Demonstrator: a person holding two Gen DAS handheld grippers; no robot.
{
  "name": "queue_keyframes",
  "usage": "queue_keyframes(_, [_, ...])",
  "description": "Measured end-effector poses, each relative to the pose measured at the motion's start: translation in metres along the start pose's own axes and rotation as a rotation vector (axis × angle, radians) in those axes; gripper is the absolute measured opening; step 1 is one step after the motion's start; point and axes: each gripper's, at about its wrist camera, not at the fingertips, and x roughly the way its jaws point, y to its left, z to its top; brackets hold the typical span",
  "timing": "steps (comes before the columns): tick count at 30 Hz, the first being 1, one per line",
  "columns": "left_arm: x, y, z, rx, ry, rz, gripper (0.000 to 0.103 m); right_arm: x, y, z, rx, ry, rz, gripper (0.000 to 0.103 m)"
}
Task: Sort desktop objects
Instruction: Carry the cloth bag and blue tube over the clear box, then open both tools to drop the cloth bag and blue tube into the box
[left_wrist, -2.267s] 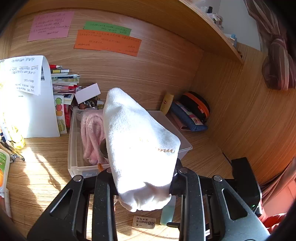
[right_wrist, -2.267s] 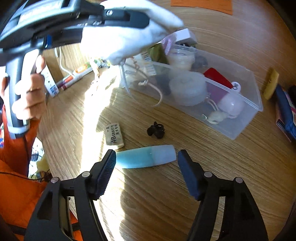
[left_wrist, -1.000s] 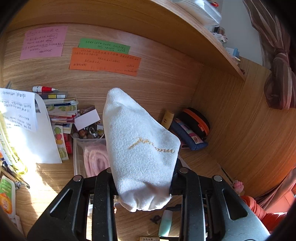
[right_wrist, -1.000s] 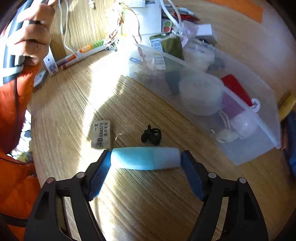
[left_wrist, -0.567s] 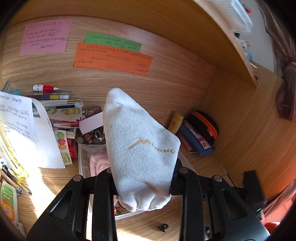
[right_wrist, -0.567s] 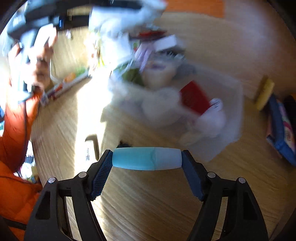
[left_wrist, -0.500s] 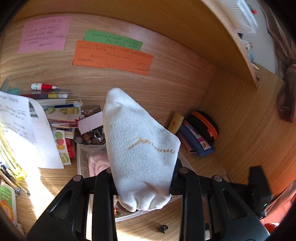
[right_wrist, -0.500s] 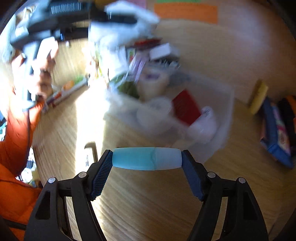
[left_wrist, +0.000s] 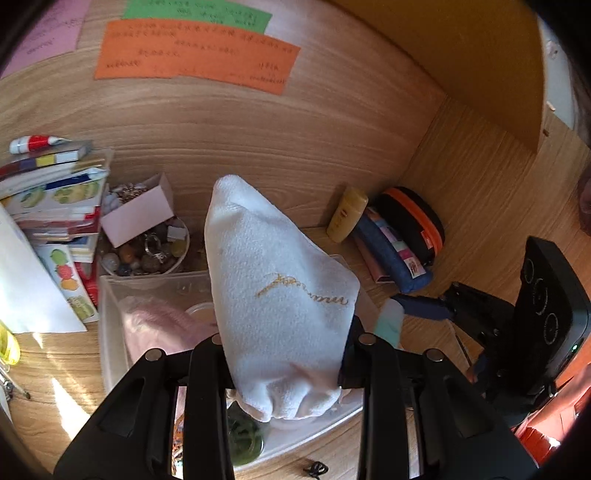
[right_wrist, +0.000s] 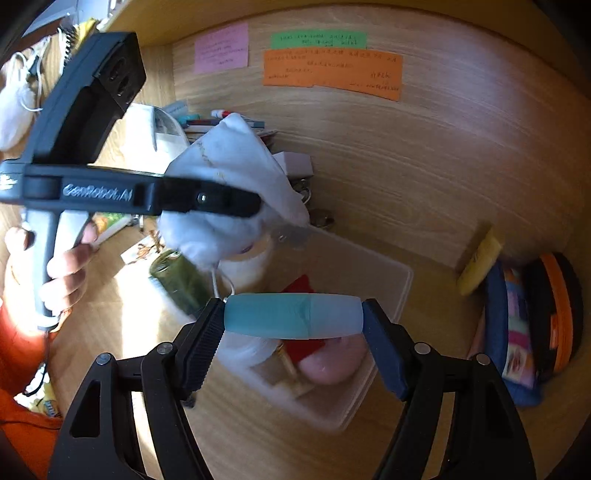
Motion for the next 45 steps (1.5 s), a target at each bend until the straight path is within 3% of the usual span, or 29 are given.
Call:
queue_keyframes(7, [0.027,-0.003,0.006,0.002,0.063,-0.013,0.03,0.026,-0.009,0.007,0.037,0.033,0.003,0.071])
queue_keyframes(19, [0.044,-0.015,0.0,0.092,0.088,0.103,0.031,0.05,-0.006,-0.002,0.036,0.073,-0.007,0.071])
queue_keyframes(20, [0.045,-0.017,-0.001,0.101,0.09,0.109,0.033,0.05,-0.006,-0.003,0.033,0.072,-0.007,0.071])
queue_keyframes(25, [0.039,-0.023,-0.003,0.114,0.058,0.096,0.063,0.057,-0.006,-0.007,0.031,0.082,-0.033,0.071])
queue_keyframes(35, [0.025,-0.022,0.0,0.105,0.021,0.1,0.069,0.055,-0.002,-0.006,0.006,0.078,-0.052,0.071])
queue_keyframes(39, [0.018,-0.025,0.001,0.106,0.002,0.097,0.079,0.048,-0.004,-0.004,0.022,0.076,-0.044,0.08])
queue_keyframes(45, [-0.001,-0.035,0.0,0.135,-0.045,0.121,0.09,0.031,-0.007,-0.002,0.049,0.052,-0.034,0.081])
